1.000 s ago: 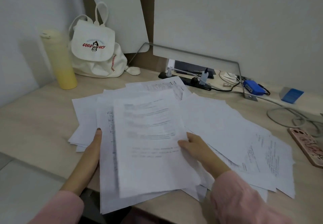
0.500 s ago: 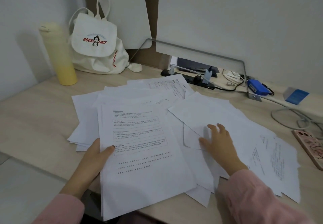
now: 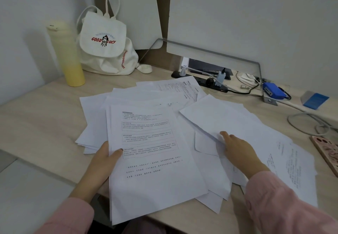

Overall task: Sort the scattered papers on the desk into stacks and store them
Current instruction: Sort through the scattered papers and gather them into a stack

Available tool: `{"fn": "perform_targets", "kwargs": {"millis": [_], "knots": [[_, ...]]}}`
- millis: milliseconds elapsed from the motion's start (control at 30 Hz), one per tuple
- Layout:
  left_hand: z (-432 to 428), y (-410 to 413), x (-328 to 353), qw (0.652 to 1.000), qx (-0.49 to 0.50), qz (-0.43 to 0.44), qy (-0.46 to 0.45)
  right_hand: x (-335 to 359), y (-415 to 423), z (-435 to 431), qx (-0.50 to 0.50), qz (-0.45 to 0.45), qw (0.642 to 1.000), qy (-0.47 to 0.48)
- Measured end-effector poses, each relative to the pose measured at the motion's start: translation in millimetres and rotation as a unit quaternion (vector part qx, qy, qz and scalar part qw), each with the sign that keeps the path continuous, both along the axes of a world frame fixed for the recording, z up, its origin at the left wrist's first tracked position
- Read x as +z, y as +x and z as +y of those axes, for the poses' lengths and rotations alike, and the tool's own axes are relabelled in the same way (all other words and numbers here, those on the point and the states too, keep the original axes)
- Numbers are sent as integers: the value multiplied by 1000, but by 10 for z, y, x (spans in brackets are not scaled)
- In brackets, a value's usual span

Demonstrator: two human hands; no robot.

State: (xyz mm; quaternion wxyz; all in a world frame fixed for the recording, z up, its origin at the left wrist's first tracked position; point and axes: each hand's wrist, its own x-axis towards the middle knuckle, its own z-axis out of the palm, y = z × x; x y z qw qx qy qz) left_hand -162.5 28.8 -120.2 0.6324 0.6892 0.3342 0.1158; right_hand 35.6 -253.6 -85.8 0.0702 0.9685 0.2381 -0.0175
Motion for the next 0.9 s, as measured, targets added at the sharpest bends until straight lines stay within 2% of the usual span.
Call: {"fn": "perform_targets", "kwargs": {"millis": [67, 133, 200, 267, 333, 433, 467, 567, 633, 700, 767, 833, 900], "knots": [[2, 4, 2, 1000, -1, 1, 3, 27, -47, 23, -26, -16, 999, 40], [7, 5, -1, 1000, 1, 3, 2, 90, -114, 76, -39, -8, 991, 126], [10, 1, -1, 1000, -3, 5, 6, 194, -184, 155, -26, 25, 974, 225], [13, -3, 0, 1000, -8, 4, 11, 350, -267, 260, -10, 96, 940, 326], [12, -5, 2, 1000, -5, 3, 9, 552, -370, 357, -18, 214, 870, 443], [8, -7, 5, 1000, -4, 2, 0, 814, -490, 418, -31, 399, 706, 584], [9, -5, 8, 1000, -7, 0, 0, 861, -494, 418, -23, 431, 672, 602], [22, 0, 6, 1000, -4, -2, -6, 906, -465, 417, -12, 475, 608, 637], [28, 2, -4, 1000, -3, 3, -6, 868, -439, 411, -24, 484, 577, 657], [32, 4, -21, 1000, -1, 4, -7, 781, -429, 403, -42, 481, 567, 668], [36, 8, -17, 1000, 6, 3, -15, 663, -441, 409, -76, 466, 576, 667], [21, 17, 3, 999, 23, -6, -38, 523, -469, 427, -115, 437, 610, 651], [12, 34, 25, 996, 43, -16, -71, 396, -506, 455, -142, 392, 670, 614]]}}
